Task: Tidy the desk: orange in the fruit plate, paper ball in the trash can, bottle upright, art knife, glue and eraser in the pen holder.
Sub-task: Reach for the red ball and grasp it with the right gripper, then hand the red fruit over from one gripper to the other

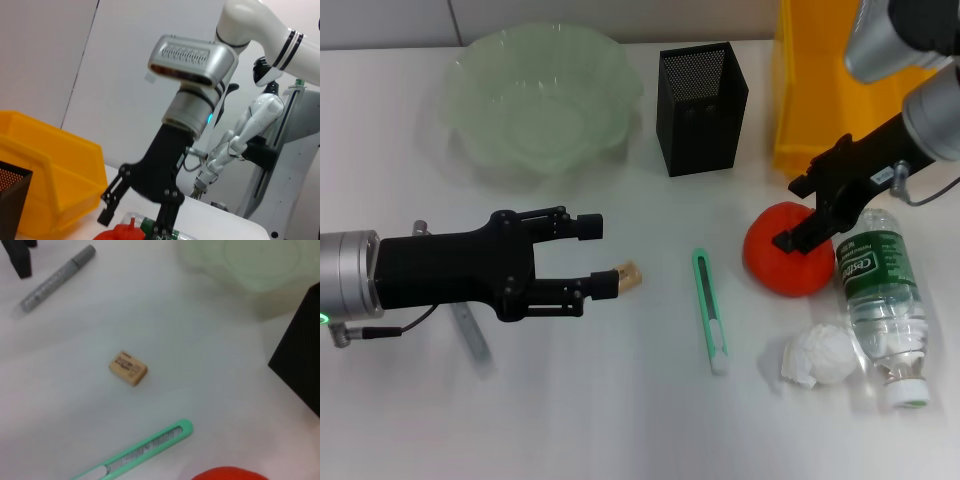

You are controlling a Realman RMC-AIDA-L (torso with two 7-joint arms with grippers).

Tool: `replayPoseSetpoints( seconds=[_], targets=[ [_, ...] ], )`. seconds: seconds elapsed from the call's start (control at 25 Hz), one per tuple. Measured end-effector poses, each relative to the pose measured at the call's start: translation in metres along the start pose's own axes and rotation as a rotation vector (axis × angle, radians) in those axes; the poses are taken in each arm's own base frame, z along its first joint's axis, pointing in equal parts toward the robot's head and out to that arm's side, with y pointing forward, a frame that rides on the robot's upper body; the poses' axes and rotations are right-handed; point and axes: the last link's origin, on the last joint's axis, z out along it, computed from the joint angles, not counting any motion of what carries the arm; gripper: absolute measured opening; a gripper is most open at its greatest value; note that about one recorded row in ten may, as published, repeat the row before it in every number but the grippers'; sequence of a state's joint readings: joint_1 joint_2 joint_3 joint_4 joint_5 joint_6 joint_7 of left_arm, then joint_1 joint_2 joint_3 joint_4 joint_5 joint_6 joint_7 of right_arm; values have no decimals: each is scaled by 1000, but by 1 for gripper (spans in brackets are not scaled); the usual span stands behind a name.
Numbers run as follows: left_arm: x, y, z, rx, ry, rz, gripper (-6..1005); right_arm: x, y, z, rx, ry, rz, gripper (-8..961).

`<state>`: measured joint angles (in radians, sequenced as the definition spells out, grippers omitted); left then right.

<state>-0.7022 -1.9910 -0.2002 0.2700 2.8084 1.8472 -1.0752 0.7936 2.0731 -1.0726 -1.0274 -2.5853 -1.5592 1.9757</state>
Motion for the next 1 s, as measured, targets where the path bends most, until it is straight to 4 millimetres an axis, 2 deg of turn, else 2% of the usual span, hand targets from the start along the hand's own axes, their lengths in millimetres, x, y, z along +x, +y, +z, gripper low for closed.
replayPoseSetpoints(
  seconds=[0.4,0.68,1.0],
  targets=[
    [1,0,-1,7,11,2,798,6,-6,14,33,37,3,732],
    [2,-1,-2,12,13,4,798,6,-7,14,45,35,-1,675],
    [4,-3,-3,20,24,10,797,-3,-5,3,43,-46,-39,359]
  ],
)
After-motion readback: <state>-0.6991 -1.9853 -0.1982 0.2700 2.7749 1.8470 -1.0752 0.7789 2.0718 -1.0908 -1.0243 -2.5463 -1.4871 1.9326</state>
